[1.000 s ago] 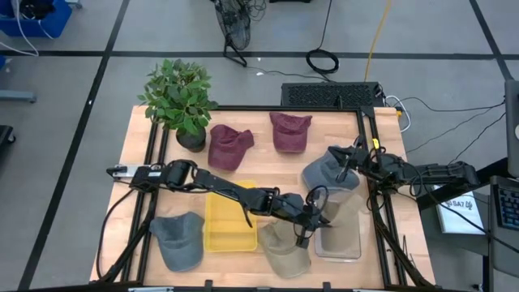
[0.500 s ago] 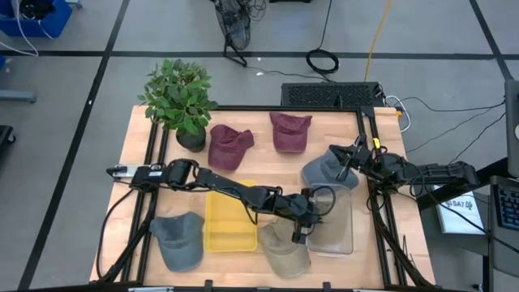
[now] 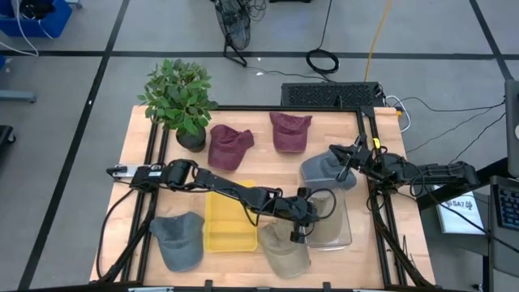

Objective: Pick & Place hat
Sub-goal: Put the top brown cap into the transparent bin, then put the brown cap into the transparent bin

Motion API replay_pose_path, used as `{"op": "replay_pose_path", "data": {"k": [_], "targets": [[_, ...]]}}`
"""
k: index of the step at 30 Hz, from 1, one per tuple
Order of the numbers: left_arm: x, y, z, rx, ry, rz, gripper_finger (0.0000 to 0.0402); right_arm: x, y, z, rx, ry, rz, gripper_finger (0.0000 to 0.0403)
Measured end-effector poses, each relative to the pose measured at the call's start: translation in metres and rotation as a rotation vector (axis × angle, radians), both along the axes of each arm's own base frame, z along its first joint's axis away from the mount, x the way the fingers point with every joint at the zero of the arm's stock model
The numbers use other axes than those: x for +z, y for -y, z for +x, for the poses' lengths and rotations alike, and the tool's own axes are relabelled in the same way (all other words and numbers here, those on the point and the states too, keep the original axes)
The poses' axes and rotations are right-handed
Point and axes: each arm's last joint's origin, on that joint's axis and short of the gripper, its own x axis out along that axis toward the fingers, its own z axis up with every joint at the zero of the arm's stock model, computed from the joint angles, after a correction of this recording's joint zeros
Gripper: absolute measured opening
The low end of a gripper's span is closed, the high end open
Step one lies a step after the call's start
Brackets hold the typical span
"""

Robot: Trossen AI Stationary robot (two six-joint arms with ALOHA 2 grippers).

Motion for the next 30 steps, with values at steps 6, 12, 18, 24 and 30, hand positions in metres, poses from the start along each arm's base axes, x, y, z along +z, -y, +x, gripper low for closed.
{"op": "replay_pose_path", "data": {"k": [6, 12, 18, 24, 30], "targets": [[0.0, 0.001, 0.0, -0.039, -0.002, -0.002, 0.003, -0.001, 0.0, 0.0, 0.003, -0.006, 0.002, 0.0], [0.006, 0.0, 0.001, -0.044, 0.036, -0.012, 0.0125, -0.001, 0.0, 0.0, 0.005, -0.014, 0.003, 0.0], [0.036, 0.001, -0.006, -0.072, 0.096, 0.019, 0.0214, -0.001, 0.0, 0.0, 0.005, -0.006, 0.003, 0.0], [0.092, 0.015, -0.034, -0.129, 0.105, 0.044, 0.0256, -0.001, 0.0, 0.0, 0.005, -0.009, 0.001, 0.0], [0.13, 0.017, -0.09, -0.056, -0.201, -0.039, 0.0251, 0.001, -0.001, 0.001, 0.049, 0.007, -0.001, 0.0]]}}
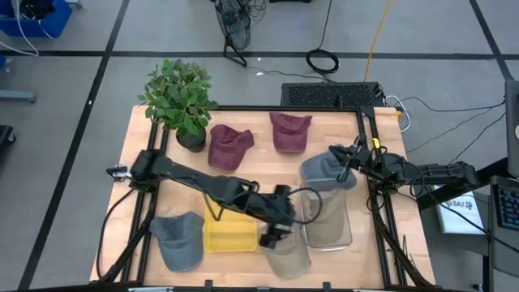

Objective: Pick & Place hat
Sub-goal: Put the brown cap into the transparent bin

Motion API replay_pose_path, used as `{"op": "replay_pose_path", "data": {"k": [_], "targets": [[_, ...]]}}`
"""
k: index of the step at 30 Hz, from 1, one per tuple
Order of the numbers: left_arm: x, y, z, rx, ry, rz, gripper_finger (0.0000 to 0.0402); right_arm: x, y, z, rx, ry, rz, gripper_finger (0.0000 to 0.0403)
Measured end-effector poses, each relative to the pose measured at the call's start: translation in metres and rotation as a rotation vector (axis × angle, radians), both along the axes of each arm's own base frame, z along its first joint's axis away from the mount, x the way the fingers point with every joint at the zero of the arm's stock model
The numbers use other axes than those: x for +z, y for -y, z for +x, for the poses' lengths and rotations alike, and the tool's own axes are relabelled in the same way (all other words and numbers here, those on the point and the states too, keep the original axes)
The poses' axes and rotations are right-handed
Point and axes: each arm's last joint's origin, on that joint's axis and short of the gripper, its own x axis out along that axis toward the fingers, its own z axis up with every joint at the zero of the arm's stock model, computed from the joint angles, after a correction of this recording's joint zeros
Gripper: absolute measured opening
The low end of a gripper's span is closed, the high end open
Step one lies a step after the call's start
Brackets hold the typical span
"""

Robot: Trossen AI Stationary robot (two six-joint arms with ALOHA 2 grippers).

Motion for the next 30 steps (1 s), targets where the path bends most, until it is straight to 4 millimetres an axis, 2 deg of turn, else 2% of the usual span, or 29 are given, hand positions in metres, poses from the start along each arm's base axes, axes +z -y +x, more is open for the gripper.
{"op": "replay_pose_path", "data": {"k": [3, 6, 9, 14, 18, 22, 26, 30], "targets": [[0.003, 0.006, -0.016, 0.048, -0.092, 0.006, 0.0239, 0.002, -0.003, 0.001, 0.133, 0.021, 0.018, 0.0], [-0.001, 0.02, -0.026, 0.037, -0.128, 0.066, 0.0223, 0.004, -0.007, 0.002, 0.284, 0.011, 0.08, 0.0], [-0.01, 0.031, -0.032, -0.009, -0.152, 0.127, 0.0202, 0.03, -0.011, -0.002, 0.393, 0.008, 0.092, 0.0], [-0.025, 0.035, -0.045, -0.05, -0.204, 0.181, 0.0161, 0.072, -0.013, -0.019, 0.471, -0.116, 0.183, 0.0], [-0.042, 0.036, -0.054, -0.047, -0.215, 0.174, 0.0125, 0.088, -0.015, -0.033, 0.505, -0.192, 0.209, 0.0], [-0.056, 0.035, -0.058, -0.058, -0.201, 0.19, 0.0074, 0.089, -0.016, -0.035, 0.518, -0.201, 0.245, 0.0], [-0.077, 0.036, -0.06, -0.089, -0.205, 0.201, 0.0011, 0.069, -0.018, -0.025, 0.54, -0.241, 0.248, 0.0], [-0.083, 0.034, -0.059, -0.059, -0.185, 0.169, 0.0012, 0.059, -0.022, -0.022, 0.601, -0.19, 0.21, 0.0]]}}
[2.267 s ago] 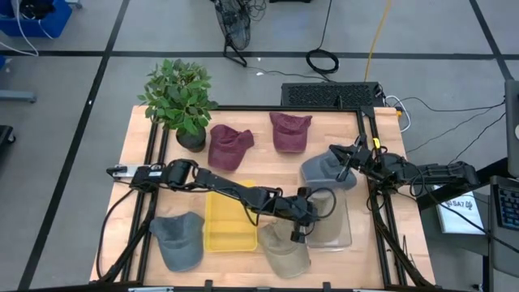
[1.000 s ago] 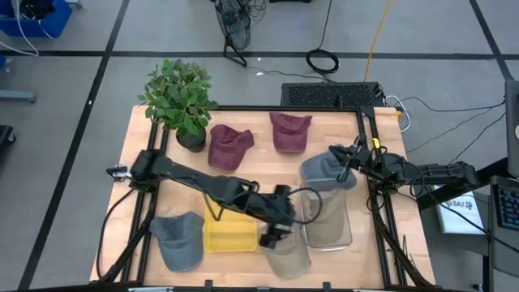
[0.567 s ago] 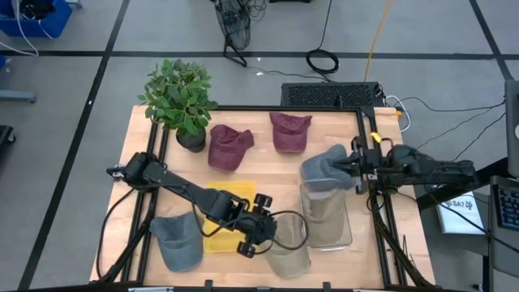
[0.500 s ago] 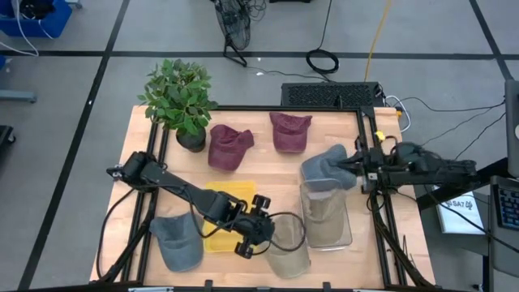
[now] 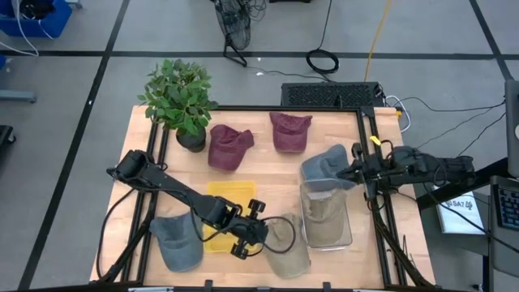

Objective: Pick & Place hat
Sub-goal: Put the brown cap into the transparent bin

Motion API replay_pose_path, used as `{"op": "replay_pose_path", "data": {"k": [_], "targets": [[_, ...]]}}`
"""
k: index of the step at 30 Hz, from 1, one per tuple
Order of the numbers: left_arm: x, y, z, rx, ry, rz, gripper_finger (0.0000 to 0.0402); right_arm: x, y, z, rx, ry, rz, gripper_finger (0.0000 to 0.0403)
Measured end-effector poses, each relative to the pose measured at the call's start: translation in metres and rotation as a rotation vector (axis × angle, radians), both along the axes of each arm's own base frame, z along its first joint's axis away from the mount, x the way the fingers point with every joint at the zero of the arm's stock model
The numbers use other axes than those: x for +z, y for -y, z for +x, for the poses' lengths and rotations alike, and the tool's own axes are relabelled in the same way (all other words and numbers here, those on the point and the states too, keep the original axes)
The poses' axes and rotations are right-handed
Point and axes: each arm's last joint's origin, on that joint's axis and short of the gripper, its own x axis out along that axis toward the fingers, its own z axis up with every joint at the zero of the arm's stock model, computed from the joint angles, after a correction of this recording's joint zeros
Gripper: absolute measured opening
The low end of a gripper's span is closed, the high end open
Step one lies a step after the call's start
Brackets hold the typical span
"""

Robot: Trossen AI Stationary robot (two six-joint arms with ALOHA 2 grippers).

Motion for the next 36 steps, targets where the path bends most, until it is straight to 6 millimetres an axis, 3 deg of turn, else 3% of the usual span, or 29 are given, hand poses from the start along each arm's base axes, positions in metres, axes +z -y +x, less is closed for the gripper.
{"op": "replay_pose_path", "data": {"k": [7, 17, 30, 36], "targets": [[0.003, -0.004, 0.007, 0.07, 0.054, -0.076, 0.0007, -0.022, -0.003, 0.005, 0.032, 0.143, -0.011, 0.0], [0.005, -0.003, 0.01, 0.059, 0.079, -0.11, 0.0008, -0.047, -0.008, 0.008, 0.076, 0.139, -0.014, 0.0], [0.004, -0.007, 0.023, 0.175, 0.143, -0.232, 0.0062, -0.04, -0.008, 0.008, 0.073, 0.224, -0.045, 0.0], [-0.015, 0.012, 0.032, 0.156, 0.18, -0.274, 0.0133, -0.04, -0.008, 0.008, 0.07, 0.228, -0.069, 0.0]]}}
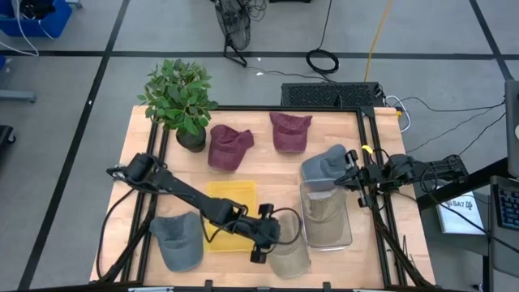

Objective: Pick & Place hat
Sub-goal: Put the brown cap into the transparent bin

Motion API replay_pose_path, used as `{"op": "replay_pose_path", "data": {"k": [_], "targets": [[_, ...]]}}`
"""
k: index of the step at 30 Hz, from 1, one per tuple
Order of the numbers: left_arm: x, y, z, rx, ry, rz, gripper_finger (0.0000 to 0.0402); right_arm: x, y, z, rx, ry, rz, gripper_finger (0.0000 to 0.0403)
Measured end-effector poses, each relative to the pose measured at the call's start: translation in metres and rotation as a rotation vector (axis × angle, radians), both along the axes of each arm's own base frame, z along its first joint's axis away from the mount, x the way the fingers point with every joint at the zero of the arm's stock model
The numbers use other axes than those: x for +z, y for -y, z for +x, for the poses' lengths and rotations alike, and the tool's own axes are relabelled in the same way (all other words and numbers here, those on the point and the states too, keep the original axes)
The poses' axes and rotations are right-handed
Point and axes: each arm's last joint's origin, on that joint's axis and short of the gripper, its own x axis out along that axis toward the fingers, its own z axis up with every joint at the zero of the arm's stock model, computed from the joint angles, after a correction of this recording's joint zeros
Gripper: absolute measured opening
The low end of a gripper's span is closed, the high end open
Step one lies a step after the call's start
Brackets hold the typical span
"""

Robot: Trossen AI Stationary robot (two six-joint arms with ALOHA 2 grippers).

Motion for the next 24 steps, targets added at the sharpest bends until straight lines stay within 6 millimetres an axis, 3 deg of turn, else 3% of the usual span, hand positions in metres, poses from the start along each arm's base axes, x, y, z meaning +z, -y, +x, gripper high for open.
{"op": "replay_pose_path", "data": {"k": [7, 11, 17, 21, 24], "targets": [[-0.028, 0.017, 0.01, -0.065, -0.041, -0.042, 0.0249, 0.0, 0.0, 0.001, -0.001, -0.009, 0.005, 0.0], [-0.036, 0.02, 0.016, -0.065, -0.07, -0.077, 0.029, 0.0, 0.0, 0.001, -0.002, -0.006, 0.004, 0.0], [-0.041, 0.01, 0.021, -0.011, -0.114, -0.086, 0.0304, 0.0, 0.0, 0.001, -0.003, 0.0, -0.003, 0.0], [-0.046, 0.0, 0.023, 0.048, -0.155, -0.09, 0.0293, 0.001, 0.0, 0.001, -0.003, 0.007, -0.002, 0.0], [-0.061, -0.003, 0.027, 0.042, -0.191, -0.1, 0.0278, 0.001, 0.0, 0.001, -0.003, 0.007, -0.002, 0.0]]}}
